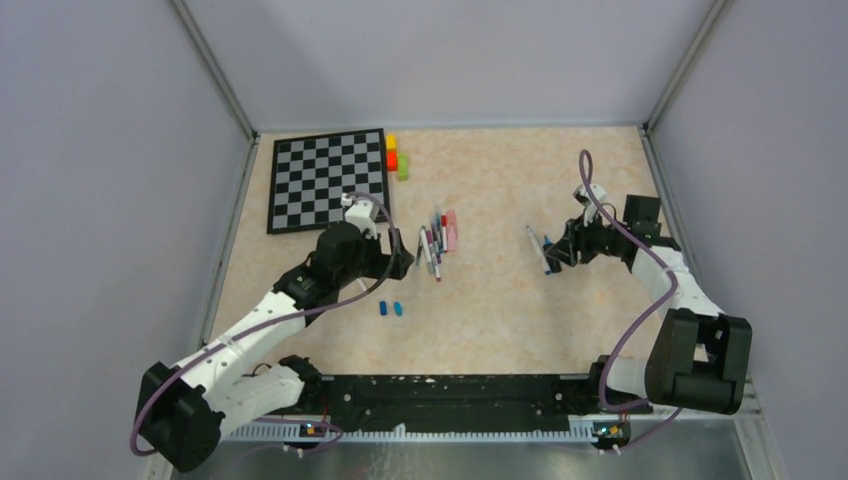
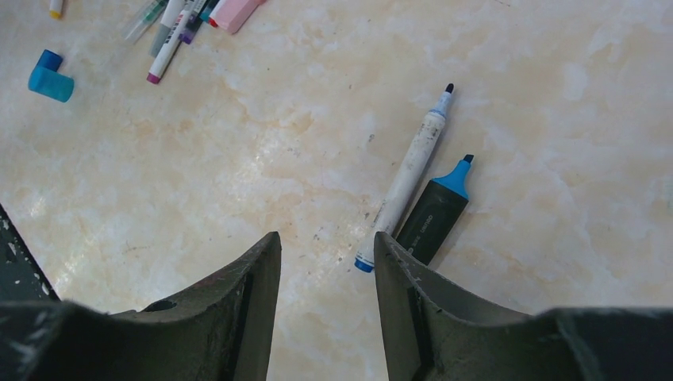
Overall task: Open the pen caps
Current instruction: Move the pen to the center of the board, then pick up the pen from the center of the board.
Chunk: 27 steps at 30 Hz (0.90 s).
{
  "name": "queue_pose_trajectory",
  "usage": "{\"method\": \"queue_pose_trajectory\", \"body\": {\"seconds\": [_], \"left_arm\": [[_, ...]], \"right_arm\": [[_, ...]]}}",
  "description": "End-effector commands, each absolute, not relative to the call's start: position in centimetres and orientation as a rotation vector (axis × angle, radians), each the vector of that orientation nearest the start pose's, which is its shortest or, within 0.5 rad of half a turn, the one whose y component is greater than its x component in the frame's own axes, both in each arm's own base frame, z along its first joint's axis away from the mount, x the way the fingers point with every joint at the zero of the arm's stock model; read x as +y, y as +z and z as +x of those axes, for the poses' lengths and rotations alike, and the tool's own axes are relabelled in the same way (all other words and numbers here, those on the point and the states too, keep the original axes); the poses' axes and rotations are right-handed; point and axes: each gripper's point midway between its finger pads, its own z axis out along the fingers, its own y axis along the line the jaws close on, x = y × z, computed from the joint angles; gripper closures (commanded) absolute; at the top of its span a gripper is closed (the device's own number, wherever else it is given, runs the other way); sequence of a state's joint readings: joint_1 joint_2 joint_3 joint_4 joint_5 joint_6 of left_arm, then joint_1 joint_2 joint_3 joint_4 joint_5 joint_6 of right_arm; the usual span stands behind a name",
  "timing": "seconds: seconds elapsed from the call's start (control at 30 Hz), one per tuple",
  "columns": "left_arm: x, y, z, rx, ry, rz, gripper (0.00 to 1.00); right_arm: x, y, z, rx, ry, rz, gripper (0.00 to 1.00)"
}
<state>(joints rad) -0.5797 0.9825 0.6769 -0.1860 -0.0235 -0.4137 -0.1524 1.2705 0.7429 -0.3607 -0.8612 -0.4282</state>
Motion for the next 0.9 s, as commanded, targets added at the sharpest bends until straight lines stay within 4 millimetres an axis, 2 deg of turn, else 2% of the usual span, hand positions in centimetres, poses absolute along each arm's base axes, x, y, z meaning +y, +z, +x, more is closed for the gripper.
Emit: {"method": "queue_pose_trajectory", "body": {"seconds": [0.0, 0.23, 0.37, 0.53, 0.6, 0.87], "left_arm": [[-19.5, 15.3, 25.9, 2.141, -0.618, 0.234, 0.03], [-18.6, 12.4, 27.5, 2.246, -0.465, 0.253, 0.05], [-18.7, 10.6, 28.6, 2.305, -0.422, 0.257, 0.12], [-19.8, 9.9, 30.1, 2.345, -0.426, 0.268, 0.2], [-20.5, 9.8, 30.1, 2.367, -0.459, 0.282, 0.23], [-20.8, 8.9, 30.0, 2.411, -0.461, 0.279, 0.32]], "right_arm": [[7.1, 13.2, 30.7, 2.025, 0.667, -0.682, 0.54], [6.9, 13.3, 30.6, 2.018, 0.658, -0.688, 0.54], [6.9, 13.3, 30.6, 2.016, 0.651, -0.691, 0.54], [6.9, 13.7, 30.5, 2.003, 0.649, -0.697, 0.54], [7.0, 14.0, 30.4, 1.992, 0.647, -0.702, 0.54], [7.3, 14.4, 30.2, 1.973, 0.665, -0.709, 0.54]]}}
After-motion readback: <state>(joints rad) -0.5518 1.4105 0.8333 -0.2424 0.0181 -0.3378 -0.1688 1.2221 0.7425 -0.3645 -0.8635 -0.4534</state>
